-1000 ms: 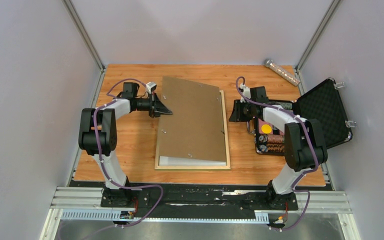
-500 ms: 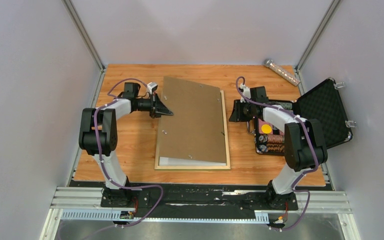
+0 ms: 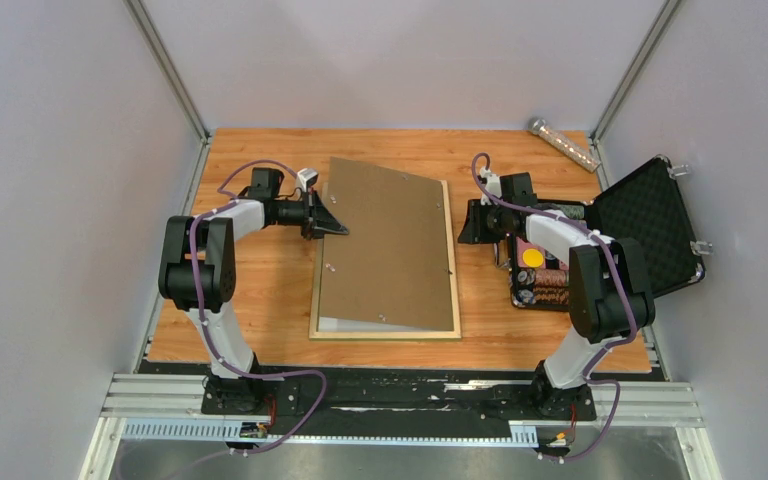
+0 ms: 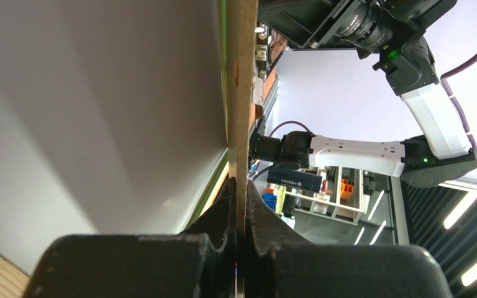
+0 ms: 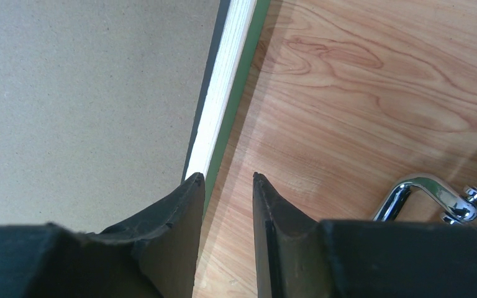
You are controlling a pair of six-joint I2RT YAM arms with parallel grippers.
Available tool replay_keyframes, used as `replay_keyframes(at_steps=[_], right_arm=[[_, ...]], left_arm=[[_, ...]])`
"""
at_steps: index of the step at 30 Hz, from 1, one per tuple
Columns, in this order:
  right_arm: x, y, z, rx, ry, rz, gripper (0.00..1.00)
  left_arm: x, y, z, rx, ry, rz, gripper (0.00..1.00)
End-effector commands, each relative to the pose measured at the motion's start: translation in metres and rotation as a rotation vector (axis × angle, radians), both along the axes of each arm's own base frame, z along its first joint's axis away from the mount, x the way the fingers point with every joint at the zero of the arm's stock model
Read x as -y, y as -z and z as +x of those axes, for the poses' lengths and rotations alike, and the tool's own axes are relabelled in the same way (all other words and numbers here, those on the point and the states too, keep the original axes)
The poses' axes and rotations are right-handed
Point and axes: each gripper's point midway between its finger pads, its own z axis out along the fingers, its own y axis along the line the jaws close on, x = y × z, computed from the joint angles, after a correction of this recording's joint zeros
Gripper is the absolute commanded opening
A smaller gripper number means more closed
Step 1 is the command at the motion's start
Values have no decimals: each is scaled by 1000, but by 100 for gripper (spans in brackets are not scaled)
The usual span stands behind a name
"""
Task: Put the photo into the frame
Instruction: Place the photo frame item in the photo frame.
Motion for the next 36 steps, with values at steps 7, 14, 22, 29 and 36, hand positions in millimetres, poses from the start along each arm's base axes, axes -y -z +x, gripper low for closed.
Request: replay_keyframes(at_steps=[7, 14, 22, 29, 36], right_arm=[[-1, -6, 7, 31, -2, -3, 33], [-1, -6, 6, 29, -7, 3, 33], [-2, -6, 5, 27, -14, 5, 33], [-9, -10, 2, 28, -41, 33, 33], [-18, -9, -14, 41, -116, -12, 29]], left_arm=[[6, -28, -6, 79, 48, -60, 0], [6, -24, -5, 69, 47, -63, 0], [6, -16, -4, 54, 45, -57, 0], [5, -15, -4, 63, 41, -40, 0], [5, -15, -5, 66, 42, -37, 0]])
